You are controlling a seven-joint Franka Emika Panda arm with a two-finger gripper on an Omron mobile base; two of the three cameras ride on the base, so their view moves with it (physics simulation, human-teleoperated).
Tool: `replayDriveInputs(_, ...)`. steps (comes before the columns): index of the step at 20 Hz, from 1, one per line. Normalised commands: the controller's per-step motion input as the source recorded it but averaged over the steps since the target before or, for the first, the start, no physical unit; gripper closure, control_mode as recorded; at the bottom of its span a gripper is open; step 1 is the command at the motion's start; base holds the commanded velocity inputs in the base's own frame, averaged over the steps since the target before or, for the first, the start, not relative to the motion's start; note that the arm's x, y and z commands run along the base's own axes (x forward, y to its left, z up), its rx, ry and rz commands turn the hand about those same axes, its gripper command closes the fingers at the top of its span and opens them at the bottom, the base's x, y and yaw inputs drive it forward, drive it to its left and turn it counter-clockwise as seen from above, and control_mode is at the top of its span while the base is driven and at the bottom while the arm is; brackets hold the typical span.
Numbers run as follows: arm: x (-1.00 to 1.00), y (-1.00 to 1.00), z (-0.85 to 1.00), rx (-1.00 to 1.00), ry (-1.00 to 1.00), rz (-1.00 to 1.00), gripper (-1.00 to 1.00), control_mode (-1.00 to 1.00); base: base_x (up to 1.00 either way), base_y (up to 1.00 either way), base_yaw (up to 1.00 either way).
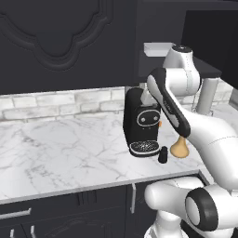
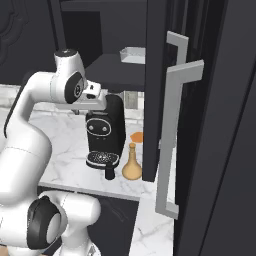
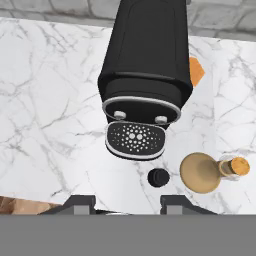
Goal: Pick the oil and vinegar bottle and shaker from the counter and place them in the cabinet.
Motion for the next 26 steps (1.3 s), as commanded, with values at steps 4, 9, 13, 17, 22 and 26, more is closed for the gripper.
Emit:
replayDriveInputs(4, -0.04, -0.02, 0.00, 0.00, 0.00, 0.00, -1.00, -1.00, 0.00, 0.00, 0.00)
replayDriveInputs(9, -0.35, -0.10, -0.01, 0.00, -0.01, 0.01, -1.00, -1.00, 0.00, 0.00, 0.00)
replayDriveInputs(13, -0.49, -0.16, -0.09, 0.00, -0.01, 0.01, -1.00, -1.00, 0.00, 0.00, 0.00)
replayDriveInputs(17, -0.38, -0.24, -0.18, 0.00, 0.00, 0.04, -1.00, -1.00, 0.00, 0.00, 0.00)
replayDriveInputs(22, -0.24, -0.30, -0.26, 0.00, 0.00, 0.11, -1.00, -1.00, 0.00, 0.00, 0.00)
replayDriveInputs(26, -0.16, -0.28, -0.32, 0.00, 0.00, 0.12, -1.00, -1.00, 0.00, 0.00, 0.00)
